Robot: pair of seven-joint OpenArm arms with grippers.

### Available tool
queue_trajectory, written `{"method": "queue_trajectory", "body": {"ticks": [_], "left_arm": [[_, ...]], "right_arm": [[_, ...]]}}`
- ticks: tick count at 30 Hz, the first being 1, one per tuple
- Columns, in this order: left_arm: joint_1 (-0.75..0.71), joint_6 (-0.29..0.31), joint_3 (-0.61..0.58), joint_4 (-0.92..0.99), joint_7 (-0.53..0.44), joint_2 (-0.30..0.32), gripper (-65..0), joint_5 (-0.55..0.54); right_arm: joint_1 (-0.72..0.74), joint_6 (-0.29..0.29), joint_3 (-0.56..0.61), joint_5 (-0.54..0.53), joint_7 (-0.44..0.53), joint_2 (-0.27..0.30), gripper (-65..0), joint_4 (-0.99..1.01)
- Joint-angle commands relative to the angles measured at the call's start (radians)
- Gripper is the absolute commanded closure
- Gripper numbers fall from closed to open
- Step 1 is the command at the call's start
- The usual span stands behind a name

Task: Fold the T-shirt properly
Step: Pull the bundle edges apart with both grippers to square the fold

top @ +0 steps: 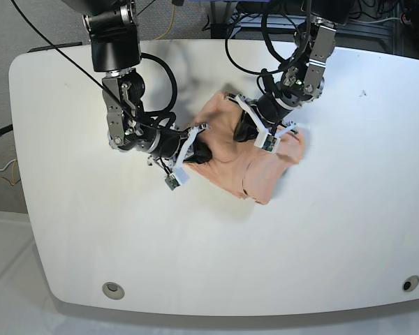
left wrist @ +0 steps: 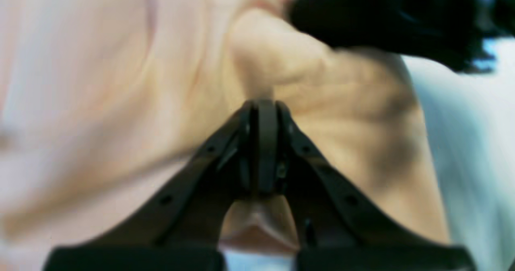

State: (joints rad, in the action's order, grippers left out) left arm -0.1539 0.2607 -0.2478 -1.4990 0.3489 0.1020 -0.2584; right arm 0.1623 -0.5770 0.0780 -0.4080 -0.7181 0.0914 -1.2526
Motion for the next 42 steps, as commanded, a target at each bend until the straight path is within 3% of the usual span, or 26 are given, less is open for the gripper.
{"method": "queue_trajectory", "body": {"ticks": [1,7,14,22,38,42], "left_arm": [[0.015,0.015,0.008,-0.008,-0.001,0.017,-0.4,0.008],[0.035,0.03,0.046,0.01,0.0,0.018,-0.4,0.012],[0.09,0.032,0.071,0.056,0.0,0.055,-0.4,0.008],[0.13,0.113,0.106,0.096,0.0,0.06,-0.4,0.011],[0.139,0.122,0.107,0.093,0.003,0.061,-0.4,0.014],[0.139,0.122,0.104,0.09,0.003,0.087,-0.4,0.012]], "right_arm": [[-0.022,0.007,-0.033,0.03,-0.047,0.006,0.0,-0.028],[-0.096,0.015,-0.137,0.03,-0.048,0.003,0.0,-0.114],[-0.181,0.117,-0.162,0.022,-0.047,-0.002,0.0,-0.217],[-0.263,0.19,-0.163,0.03,-0.045,-0.06,0.0,-0.312],[-0.389,0.343,-0.163,0.027,0.062,-0.167,0.0,-0.376],[-0.413,0.375,-0.163,0.028,0.091,-0.186,0.0,-0.376]]}}
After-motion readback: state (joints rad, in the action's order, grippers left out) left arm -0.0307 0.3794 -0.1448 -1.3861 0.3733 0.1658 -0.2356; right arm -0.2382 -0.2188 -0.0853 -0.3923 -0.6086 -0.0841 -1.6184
